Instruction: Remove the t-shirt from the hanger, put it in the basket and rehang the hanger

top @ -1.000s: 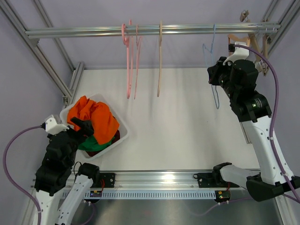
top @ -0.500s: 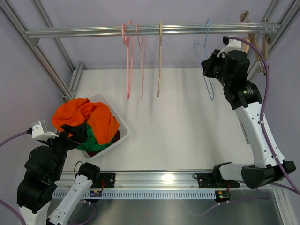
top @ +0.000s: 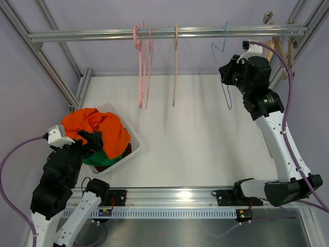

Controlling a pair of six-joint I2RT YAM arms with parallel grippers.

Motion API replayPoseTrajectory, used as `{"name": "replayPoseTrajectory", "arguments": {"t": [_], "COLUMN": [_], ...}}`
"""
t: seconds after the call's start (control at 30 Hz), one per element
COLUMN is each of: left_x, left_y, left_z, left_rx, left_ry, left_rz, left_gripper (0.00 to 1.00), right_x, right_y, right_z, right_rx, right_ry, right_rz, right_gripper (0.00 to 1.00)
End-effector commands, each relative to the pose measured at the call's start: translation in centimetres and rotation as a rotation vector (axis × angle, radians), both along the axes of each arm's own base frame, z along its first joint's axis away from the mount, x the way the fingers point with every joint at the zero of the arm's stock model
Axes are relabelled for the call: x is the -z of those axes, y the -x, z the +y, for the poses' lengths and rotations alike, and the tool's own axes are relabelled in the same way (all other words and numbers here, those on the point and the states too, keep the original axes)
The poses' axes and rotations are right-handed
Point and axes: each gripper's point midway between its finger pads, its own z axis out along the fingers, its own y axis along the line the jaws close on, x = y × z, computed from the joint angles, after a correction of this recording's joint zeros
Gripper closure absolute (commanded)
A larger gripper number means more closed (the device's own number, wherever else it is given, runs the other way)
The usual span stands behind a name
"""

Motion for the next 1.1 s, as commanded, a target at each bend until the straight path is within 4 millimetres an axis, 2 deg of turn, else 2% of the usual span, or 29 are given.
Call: {"name": "replayPoseTrajectory", "arguments": {"t": [0.0, 0.1, 0.17, 0.23, 0.33, 0.4, 0.43, 0.47, 0.6, 0.67, 0.77, 0.83, 0.87, 0.9, 0.93, 0.97, 1.0, 1.03, 1.07], "left_x": [-0.3, -0.8, -1.8, -3.2, -4.1, -4.1, -4.2, -4.1, -5.1, -5.3, -5.6, -5.8, -5.9, -6.1, -6.5, -6.9, -7.5, -7.7, -7.9], "left_y": [-1.6, -1.8, -1.7, -1.2, -0.6, -0.2, -0.1, 0.0, 0.8, 1.0, 1.1, 1.5, 1.6, 2.0, 2.3, 2.6, 3.2, 3.5, 3.7], "left_z": [-2.2, -4.2, -4.7, -5.8, -7.4, -8.4, -8.6, -8.7, -9.1, -9.2, -9.5, -10.0, -10.2, -10.7, -10.9, -11.2, -11.5, -11.7, -11.7], "left_rx": [0.076, 0.175, 0.212, 0.287, 0.384, 0.446, 0.458, 0.467, 0.503, 0.513, 0.532, 0.564, 0.578, 0.615, 0.637, 0.656, 0.694, 0.708, 0.714], "left_ry": [0.049, 0.078, 0.077, 0.079, 0.087, 0.097, 0.101, 0.103, 0.12, 0.122, 0.127, 0.132, 0.132, 0.134, 0.14, 0.144, 0.146, 0.145, 0.144], "left_rz": [-0.022, -0.054, -0.083, -0.111, -0.117, -0.109, -0.112, -0.115, -0.162, -0.168, -0.169, -0.172, -0.176, -0.178, -0.188, -0.201, -0.227, -0.243, -0.256], "left_gripper": [0.01, 0.01, 0.01, 0.01, 0.01, 0.01, 0.01, 0.01, 0.01, 0.01, 0.01, 0.01, 0.01, 0.01, 0.01, 0.01, 0.01, 0.01, 0.01], "right_x": [0.5, 1.4, 1.9, 2.1, 2.0, 1.3, 1.2, 1.1, -0.9, -1.6, -3.5, -3.7, -4.6, -4.8, -4.2, -5.0, -4.8, -3.3, -4.0], "right_y": [-1.2, -1.5, -1.6, -1.4, -0.5, 0.3, 0.7, 0.9, 2.8, 3.5, 5.7, 6.9, 8.3, 9.0, 9.9, 11.8, 12.8, 13.6, 15.8], "right_z": [-0.1, -0.3, -0.3, -0.3, 0.0, -0.1, -0.2, -0.3, -1.0, -1.2, -1.7, -1.9, -2.2, -2.4, -1.9, -1.9, -1.5, -0.9, -1.2], "right_rx": [-0.007, -0.001, -0.001, 0.001, -0.023, -0.022, -0.021, -0.017, -0.009, -0.008, -0.009, -0.01, -0.009, -0.009, -0.043, -0.07, -0.1, -0.142, -0.152], "right_ry": [-0.022, -0.035, -0.038, -0.048, -0.076, -0.089, -0.09, -0.087, -0.08, -0.077, -0.091, -0.098, -0.111, -0.116, -0.121, -0.139, -0.151, -0.158, -0.18], "right_rz": [-0.014, -0.003, 0.003, 0.009, 0.002, -0.017, -0.02, -0.023, -0.056, -0.063, -0.107, -0.112, -0.139, -0.142, -0.127, -0.159, -0.162, -0.137, -0.179], "right_gripper": [1.0, 1.0, 1.0, 1.0, 1.0, 0.9, 0.85, 0.73, 0.52, 0.49, 0.35, 0.19, 0.14, 0.1, 0.01, 0.01, 0.01, 0.0, 0.0]}}
